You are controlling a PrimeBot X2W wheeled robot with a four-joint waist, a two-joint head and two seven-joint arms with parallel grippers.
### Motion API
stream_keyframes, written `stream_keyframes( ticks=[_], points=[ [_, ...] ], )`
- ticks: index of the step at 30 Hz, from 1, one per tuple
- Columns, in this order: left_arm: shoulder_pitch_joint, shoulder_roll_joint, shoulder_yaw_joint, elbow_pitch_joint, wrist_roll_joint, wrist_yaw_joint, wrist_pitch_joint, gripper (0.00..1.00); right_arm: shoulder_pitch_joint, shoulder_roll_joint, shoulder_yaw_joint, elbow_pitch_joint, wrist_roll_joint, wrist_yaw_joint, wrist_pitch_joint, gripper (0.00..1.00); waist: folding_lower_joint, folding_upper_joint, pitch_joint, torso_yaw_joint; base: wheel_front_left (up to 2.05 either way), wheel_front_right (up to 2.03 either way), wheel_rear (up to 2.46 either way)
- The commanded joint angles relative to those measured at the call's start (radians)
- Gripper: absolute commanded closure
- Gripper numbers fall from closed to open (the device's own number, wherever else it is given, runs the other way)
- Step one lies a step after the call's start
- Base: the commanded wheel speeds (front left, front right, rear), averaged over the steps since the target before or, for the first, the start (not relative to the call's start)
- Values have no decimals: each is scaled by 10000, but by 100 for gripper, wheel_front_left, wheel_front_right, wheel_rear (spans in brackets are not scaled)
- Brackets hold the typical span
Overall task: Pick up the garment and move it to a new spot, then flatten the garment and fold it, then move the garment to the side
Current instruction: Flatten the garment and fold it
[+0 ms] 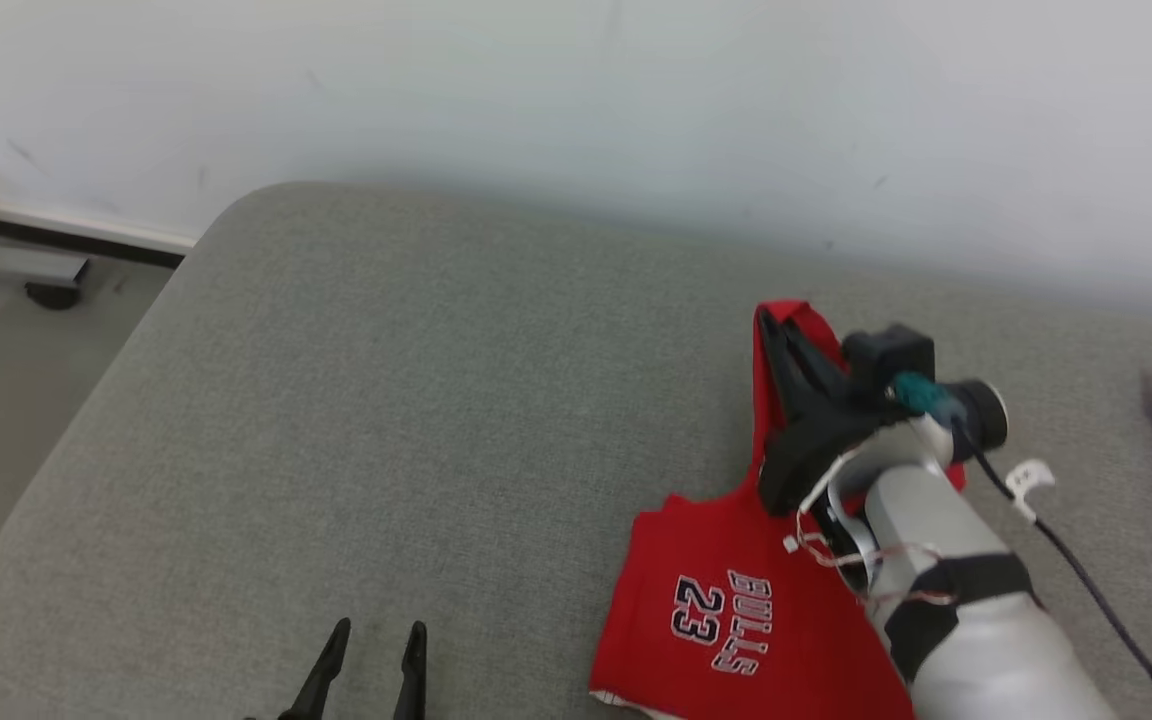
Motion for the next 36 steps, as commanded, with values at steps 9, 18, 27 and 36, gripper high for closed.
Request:
stream_keyframes(
  ticks=[9,18,27,36],
  points=[
    [-546,-7,-401,149,-280,9,-30,0,-2213,77,531,2586,-358,-30,-240,100,-2,0,704,748,0,0,0],
    [-281,-7,-461,307,-176,9,-30,0,-2128,124,687,3802,-157,-30,-396,0,-2,0,409,424,0,0,0],
    [147,2,-221,307,68,9,-28,0,-940,131,1657,3198,748,-31,-418,0,-2,0,-316,-234,0,0,0],
    [387,-1,-32,89,161,9,-28,0,1793,-671,791,-996,1072,-31,-423,0,-2,0,-475,-1141,0,0,0]
  ],
)
